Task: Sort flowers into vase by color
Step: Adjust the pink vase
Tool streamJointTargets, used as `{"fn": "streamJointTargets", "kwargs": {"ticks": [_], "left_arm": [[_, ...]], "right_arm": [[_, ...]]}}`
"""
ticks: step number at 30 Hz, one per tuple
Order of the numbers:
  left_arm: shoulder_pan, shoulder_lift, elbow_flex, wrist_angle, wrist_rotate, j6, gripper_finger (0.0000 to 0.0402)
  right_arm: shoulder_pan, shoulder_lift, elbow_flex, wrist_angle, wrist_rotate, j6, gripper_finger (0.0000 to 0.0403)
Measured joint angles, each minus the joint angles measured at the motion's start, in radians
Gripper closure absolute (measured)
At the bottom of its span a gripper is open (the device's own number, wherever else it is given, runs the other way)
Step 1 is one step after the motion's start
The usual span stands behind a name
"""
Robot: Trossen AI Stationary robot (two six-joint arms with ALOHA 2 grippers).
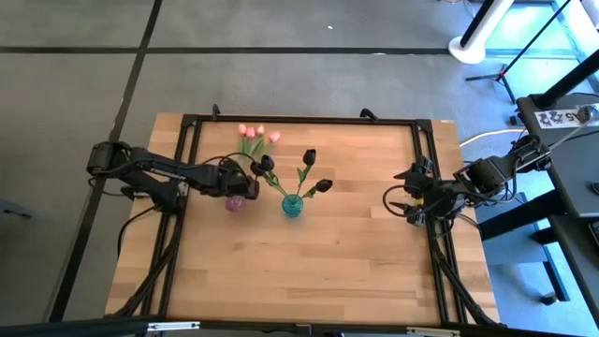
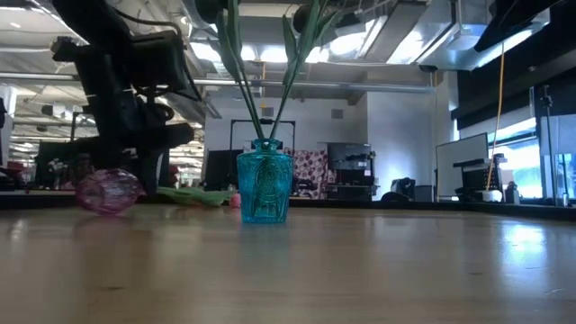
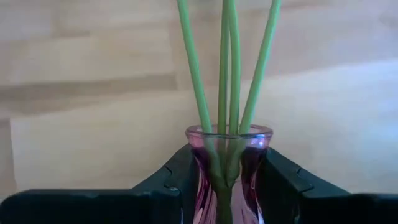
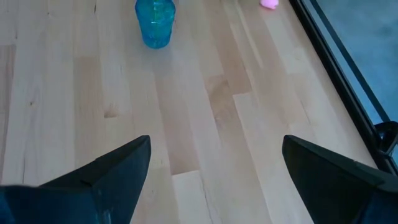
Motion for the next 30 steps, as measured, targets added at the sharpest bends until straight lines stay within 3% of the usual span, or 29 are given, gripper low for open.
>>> {"fn": "streamJointTargets", "kwargs": {"ticks": [10,20,30], "left_arm": [[0.007,0.059,-0.001,0.153,-0.157,0.036,0.0284],[-0.229,0.064,-0.007,0.154,-0.487,-0.034,0.0285],[-0.437,0.063,-0.006,-0.042,-0.887,-0.379,0.0285]], "right_arm": [[0.0,0.0,0.0,-0.002,-0.016,0.013,0.004],[0.0,0.0,0.0,-0.001,-0.016,0.04,0.004],[0.0,0.0,0.0,0.04,-0.007,0.056,0.004]]}}
